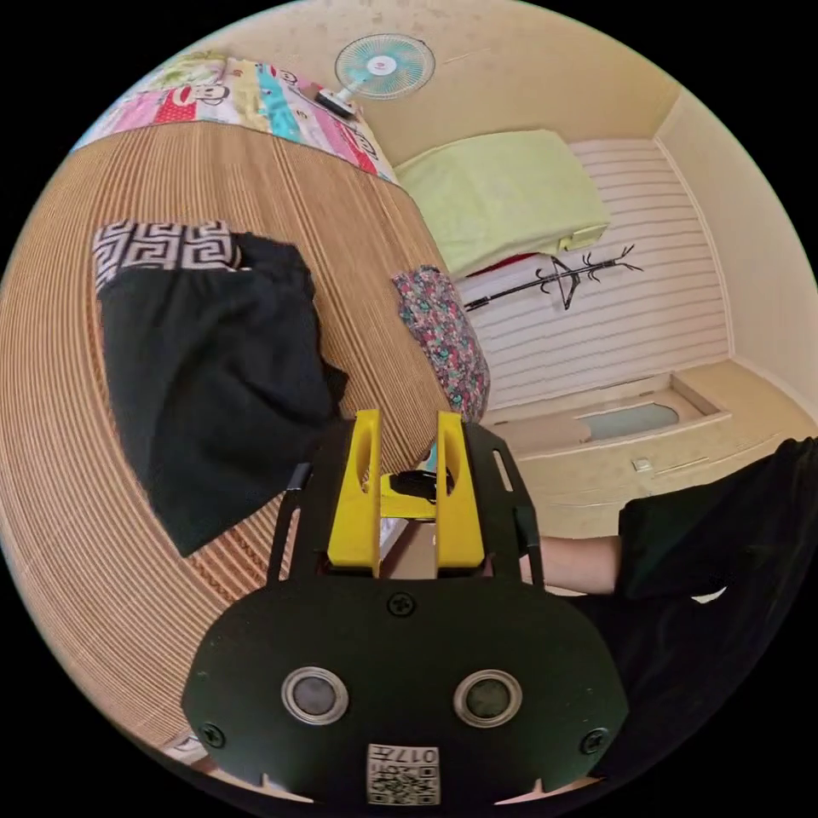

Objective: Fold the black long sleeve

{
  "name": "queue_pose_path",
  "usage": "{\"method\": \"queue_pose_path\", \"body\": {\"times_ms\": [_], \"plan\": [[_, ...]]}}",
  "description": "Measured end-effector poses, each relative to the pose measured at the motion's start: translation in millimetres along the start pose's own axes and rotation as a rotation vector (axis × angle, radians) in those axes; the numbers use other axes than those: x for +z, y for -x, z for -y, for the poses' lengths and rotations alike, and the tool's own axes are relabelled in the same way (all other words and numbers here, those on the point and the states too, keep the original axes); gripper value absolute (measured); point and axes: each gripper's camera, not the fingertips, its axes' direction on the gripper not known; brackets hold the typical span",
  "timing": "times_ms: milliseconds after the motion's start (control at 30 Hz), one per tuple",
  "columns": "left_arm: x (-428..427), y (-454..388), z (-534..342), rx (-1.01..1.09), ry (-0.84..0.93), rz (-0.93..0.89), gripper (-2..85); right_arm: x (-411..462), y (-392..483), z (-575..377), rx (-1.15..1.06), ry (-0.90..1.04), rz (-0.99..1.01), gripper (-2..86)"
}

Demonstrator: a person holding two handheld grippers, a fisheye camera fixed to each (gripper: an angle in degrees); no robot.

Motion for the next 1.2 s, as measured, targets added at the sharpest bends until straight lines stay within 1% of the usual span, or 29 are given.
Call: {"method": "queue_pose_path", "body": {"times_ms": [67,100,133,167,200,300,367,433,500,567,633,667,733,767,833,867,933,1000,1067,1100,1133,1167,1200], "plan": [[-20,27,-37,-0.159,-0.09,0.155,10.9,9,-6,1,0.001,0.025,0.01,11.8],[-25,37,-46,-0.212,-0.108,0.189,11.8,14,-10,2,0.001,0.035,0.026,12.4],[-32,58,-62,-0.32,-0.126,0.227,13.6,18,-15,3,0.0,0.036,0.051,12.9],[-34,80,-74,-0.411,-0.124,0.228,14.9,20,-17,3,0.0,0.034,0.068,13.2],[-32,90,-79,-0.445,-0.119,0.219,15.6,25,-22,4,0.0,0.027,0.105,13.7],[7,130,-93,-0.509,0.003,0.078,12.4,38,-37,7,0.018,0.002,0.194,15.3],[42,137,-102,-0.52,0.084,-0.158,5.2,45,-46,10,0.027,-0.028,0.248,16.6],[48,117,-111,-0.51,0.063,-0.233,4.6,53,-57,18,0.032,-0.08,0.321,18.6],[47,82,-115,-0.448,0.061,-0.298,4.1,62,-64,27,0.037,-0.1,0.375,19.7],[37,29,-122,-0.381,0.045,-0.379,3.9,72,-62,38,0.005,-0.109,0.482,20.3],[28,-10,-127,-0.334,0.038,-0.399,3.9,81,-38,58,-0.099,-0.104,0.633,19.5],[21,-37,-128,-0.296,0.042,-0.386,3.9,83,-29,62,-0.118,-0.096,0.637,19.1],[7,-76,-129,-0.23,0.03,-0.339,4.0,88,22,74,-0.238,-0.019,0.543,17.5],[-2,-99,-129,-0.18,0.014,-0.331,4.1,88,38,76,-0.293,0.004,0.529,17.0],[-14,-132,-127,-0.112,0.013,-0.33,4.7,74,95,81,-0.473,0.062,0.531,15.3],[-21,-154,-127,-0.058,0.02,-0.324,4.9,66,107,81,-0.511,0.061,0.535,14.8],[-31,-183,-130,0.014,0.028,-0.298,4.7,21,138,85,-0.629,0.024,0.548,12.9],[-38,-204,-137,0.06,0.04,-0.261,4.1,-23,143,90,-0.68,-0.042,0.493,11.3],[-45,-217,-152,0.06,0.05,-0.224,3.8,-71,131,97,-0.689,-0.132,0.372,9.9],[-46,-218,-157,0.051,0.047,-0.22,3.8,-106,114,102,-0.674,-0.204,0.272,8.9],[-50,-218,-167,0.023,0.039,-0.217,4.0,-141,89,107,-0.636,-0.277,0.175,7.6],[-55,-216,-179,-0.007,0.025,-0.218,4.2,-160,74,109,-0.601,-0.318,0.131,7.2],[-58,-215,-185,-0.02,0.017,-0.217,4.4,-197,37,109,-0.503,-0.409,0.052,6.4]]}}
